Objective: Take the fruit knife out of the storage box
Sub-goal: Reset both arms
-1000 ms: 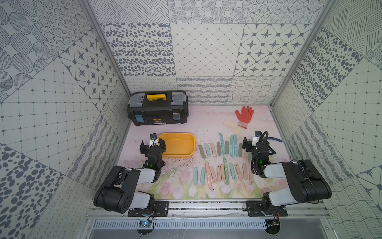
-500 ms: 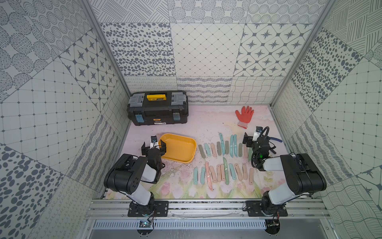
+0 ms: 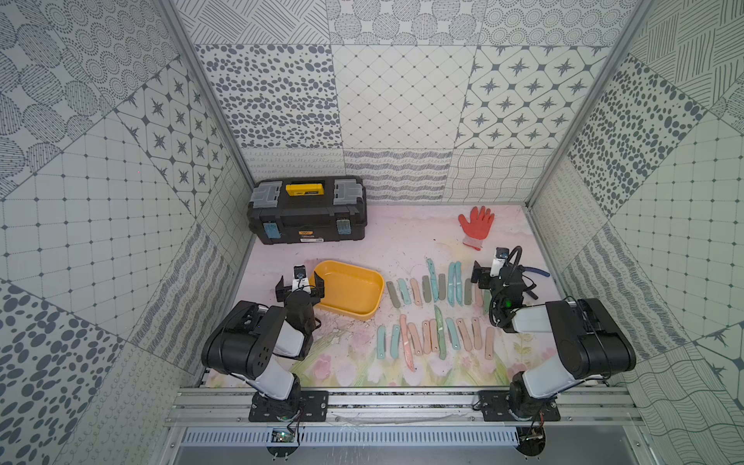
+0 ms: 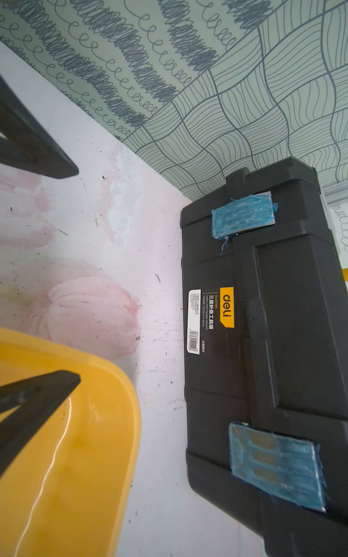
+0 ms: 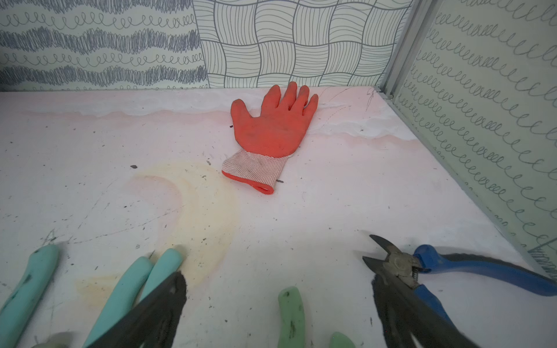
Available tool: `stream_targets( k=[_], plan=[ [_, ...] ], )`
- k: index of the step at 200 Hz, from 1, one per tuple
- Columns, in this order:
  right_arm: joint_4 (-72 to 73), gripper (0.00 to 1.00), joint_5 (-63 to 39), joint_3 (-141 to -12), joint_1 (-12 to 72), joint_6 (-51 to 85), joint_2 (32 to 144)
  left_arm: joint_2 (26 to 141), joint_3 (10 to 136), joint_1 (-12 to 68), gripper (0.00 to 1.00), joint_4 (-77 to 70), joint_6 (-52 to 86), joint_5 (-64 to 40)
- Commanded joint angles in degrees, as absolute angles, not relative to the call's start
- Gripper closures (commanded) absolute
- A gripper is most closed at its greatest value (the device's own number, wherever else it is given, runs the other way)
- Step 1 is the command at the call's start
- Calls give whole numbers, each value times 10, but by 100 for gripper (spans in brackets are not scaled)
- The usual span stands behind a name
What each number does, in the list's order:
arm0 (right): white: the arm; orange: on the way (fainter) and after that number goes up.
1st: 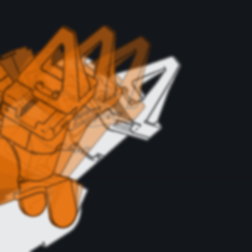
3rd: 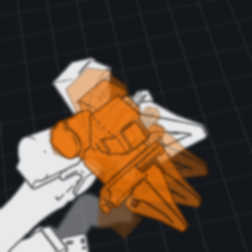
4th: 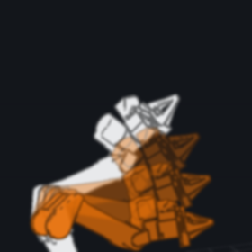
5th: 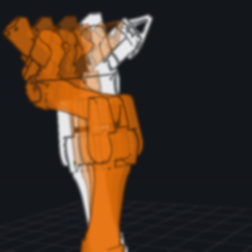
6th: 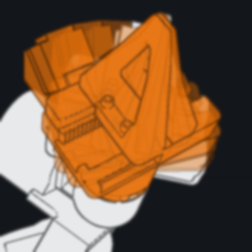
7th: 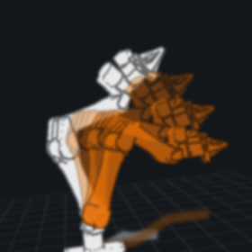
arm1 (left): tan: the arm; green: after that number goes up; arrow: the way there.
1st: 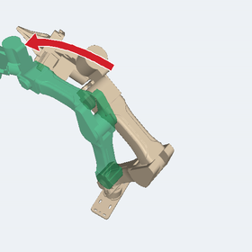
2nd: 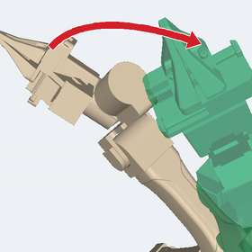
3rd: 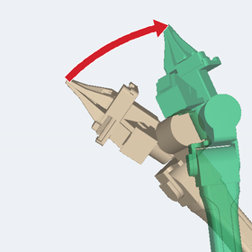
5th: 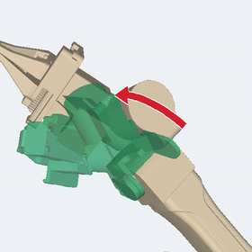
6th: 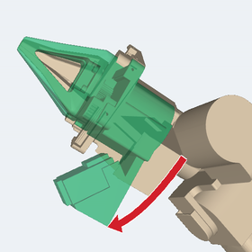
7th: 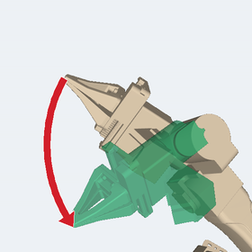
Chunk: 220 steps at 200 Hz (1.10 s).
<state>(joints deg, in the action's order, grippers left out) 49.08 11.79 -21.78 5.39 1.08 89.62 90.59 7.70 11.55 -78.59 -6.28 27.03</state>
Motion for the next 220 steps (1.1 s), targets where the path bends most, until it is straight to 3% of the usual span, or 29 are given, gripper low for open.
stream_targets(
  k=[1, 70, 101, 220],
  plan=[
    [504, 2, 113, -224, 53, 16, 891, 906, 79, 114, 1, -810, -61, 270],
    [504, 2, 113, -224, 53, 16, 891, 918, 89, 116, 1, -809, -80, 266],
    [504, 2, 113, -224, 53, 17, 891, 953, 89, 108, 2, -810, -98, 166],
    [504, 2, 113, -225, 53, 17, 891, 954, 107, 104, 1, -811, -97, 167]
  ],
)
